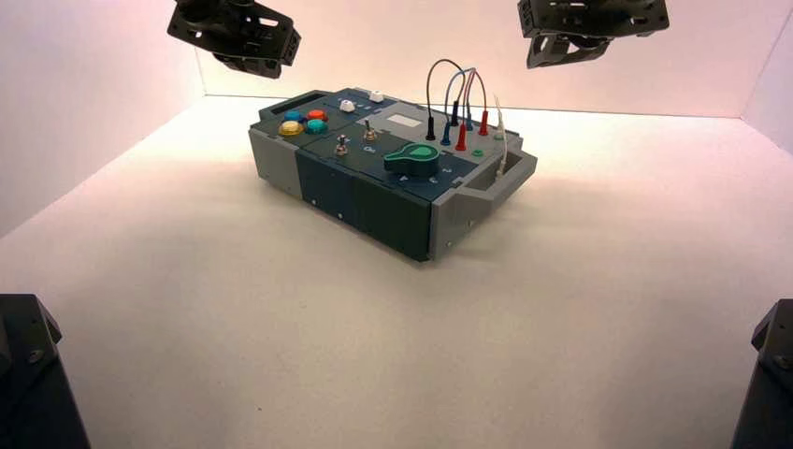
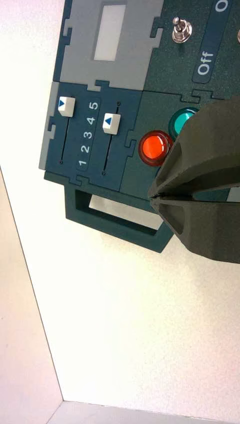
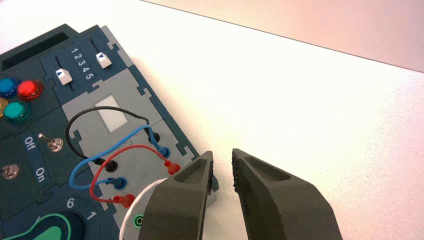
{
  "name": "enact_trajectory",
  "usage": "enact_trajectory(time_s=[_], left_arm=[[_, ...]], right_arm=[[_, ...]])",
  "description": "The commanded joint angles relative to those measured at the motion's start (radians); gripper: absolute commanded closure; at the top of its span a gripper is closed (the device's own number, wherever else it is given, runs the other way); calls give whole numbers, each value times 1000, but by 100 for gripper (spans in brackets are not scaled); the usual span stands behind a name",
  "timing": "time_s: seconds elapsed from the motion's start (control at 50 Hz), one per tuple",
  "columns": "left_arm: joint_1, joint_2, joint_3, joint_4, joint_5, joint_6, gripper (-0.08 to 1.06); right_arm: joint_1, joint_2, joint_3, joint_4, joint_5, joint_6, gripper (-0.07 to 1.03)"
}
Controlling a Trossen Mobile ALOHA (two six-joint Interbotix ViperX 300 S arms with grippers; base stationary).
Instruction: Move the top slider to position 2.
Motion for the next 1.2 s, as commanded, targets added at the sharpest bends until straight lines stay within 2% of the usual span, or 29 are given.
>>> enact_trajectory(time_s=[0.02, 0.38, 0.76, 0.86, 1.0, 1.08, 1.2], left_arm=[[-5, -12, -26, 3, -6, 8, 100], [-5, -11, -26, 3, -2, 6, 100], [-6, -11, -29, 3, -2, 6, 100], [-26, -8, -31, 3, 0, 8, 100], [-63, 3, -58, 5, 21, 14, 100], [-78, 9, -100, 5, 77, 28, 100], [-91, 28, -147, 5, 126, 28, 100]], right_arm=[[2, -21, -11, -2, -5, -2, 73], [-2, -81, 20, -3, -26, -3, 73], [-2, -77, 25, -3, -32, -3, 73], [-2, -75, 25, -3, -32, -3, 73], [-2, -63, 28, -3, -35, -2, 73], [-2, -60, 25, -3, -35, -2, 73], [-2, -60, 26, -3, -35, -2, 73]])
